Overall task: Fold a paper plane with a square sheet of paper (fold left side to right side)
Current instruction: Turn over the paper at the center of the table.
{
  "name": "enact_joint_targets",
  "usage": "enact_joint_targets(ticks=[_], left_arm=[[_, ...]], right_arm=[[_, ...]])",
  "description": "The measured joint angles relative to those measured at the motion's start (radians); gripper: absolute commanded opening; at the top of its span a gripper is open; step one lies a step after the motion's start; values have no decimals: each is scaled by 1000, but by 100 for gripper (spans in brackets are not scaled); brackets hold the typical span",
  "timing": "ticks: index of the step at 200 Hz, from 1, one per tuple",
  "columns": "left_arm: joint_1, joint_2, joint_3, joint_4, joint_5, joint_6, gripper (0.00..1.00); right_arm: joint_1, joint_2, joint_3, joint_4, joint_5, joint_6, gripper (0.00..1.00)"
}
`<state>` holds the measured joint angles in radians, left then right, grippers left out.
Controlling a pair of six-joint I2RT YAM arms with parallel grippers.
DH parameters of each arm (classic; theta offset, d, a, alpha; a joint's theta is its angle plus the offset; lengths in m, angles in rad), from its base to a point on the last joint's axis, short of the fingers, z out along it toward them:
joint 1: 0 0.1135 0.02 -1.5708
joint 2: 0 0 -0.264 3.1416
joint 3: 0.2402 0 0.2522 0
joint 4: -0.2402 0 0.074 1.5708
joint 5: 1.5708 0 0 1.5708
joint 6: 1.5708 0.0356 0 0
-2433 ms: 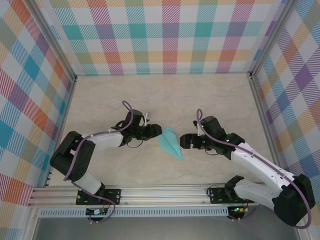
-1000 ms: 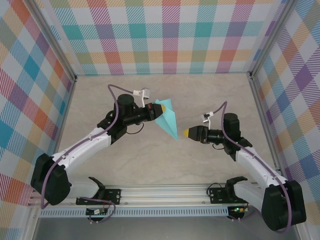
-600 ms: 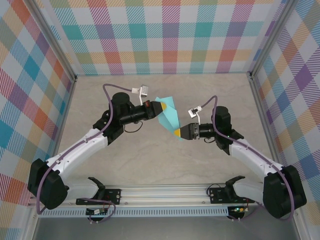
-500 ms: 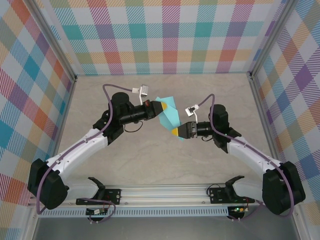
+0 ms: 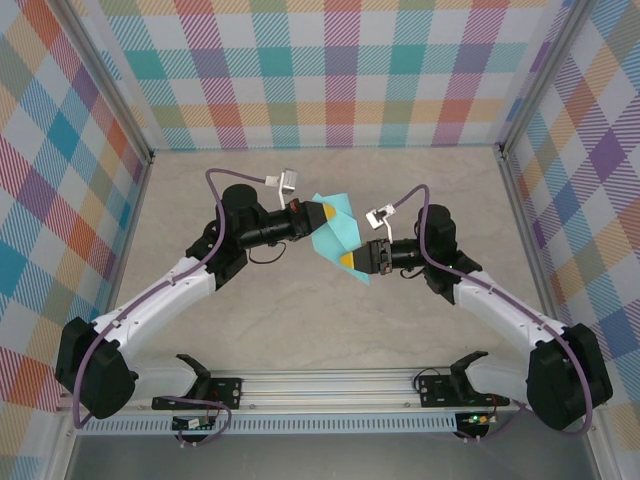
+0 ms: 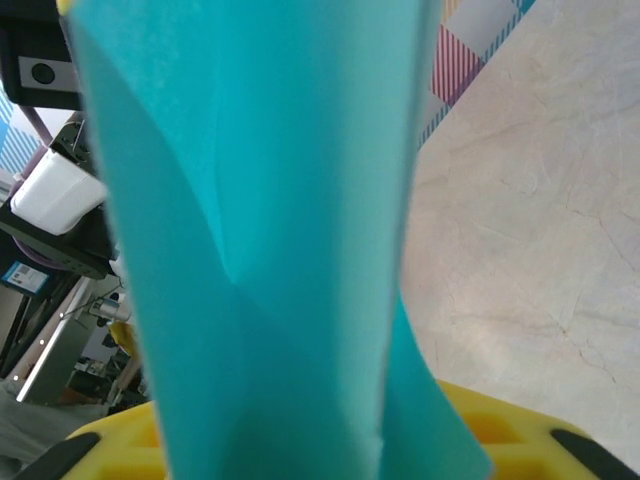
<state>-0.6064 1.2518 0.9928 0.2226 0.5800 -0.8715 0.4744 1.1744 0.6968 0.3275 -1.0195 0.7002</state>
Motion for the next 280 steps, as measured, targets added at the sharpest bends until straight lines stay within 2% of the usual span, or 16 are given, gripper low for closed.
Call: enact_joint_targets(ticks=[35, 47, 77, 110, 169, 202, 229, 248, 280], left_arm=[[0, -2, 0, -78, -22, 58, 58], [0, -15, 0, -153, -58, 101, 66], [0, -107, 2, -400, -219, 236, 78], [0, -246, 1, -596, -412, 330, 80], [0, -426, -38, -703, -637, 394, 80], [0, -485, -54, -747, -739, 398, 81], [0, -533, -67, -769, -809, 397, 82], [0, -559, -72, -782, -843, 397, 82], [0, -575, -72, -800, -878, 397, 82]], right_arm=[[0, -10, 1, -80, 17, -54, 15], [0, -16, 7, -146, 39, -89, 11], [16, -19, 72, -393, 156, -233, 3], [89, 10, 177, -636, 383, -377, 0], [321, 165, 402, -983, 1075, -478, 0], [438, 333, 557, -1157, 1480, -492, 0], [502, 538, 664, -1288, 1748, -492, 0], [530, 690, 716, -1355, 1875, -493, 0], [556, 882, 762, -1407, 1966, -511, 0]])
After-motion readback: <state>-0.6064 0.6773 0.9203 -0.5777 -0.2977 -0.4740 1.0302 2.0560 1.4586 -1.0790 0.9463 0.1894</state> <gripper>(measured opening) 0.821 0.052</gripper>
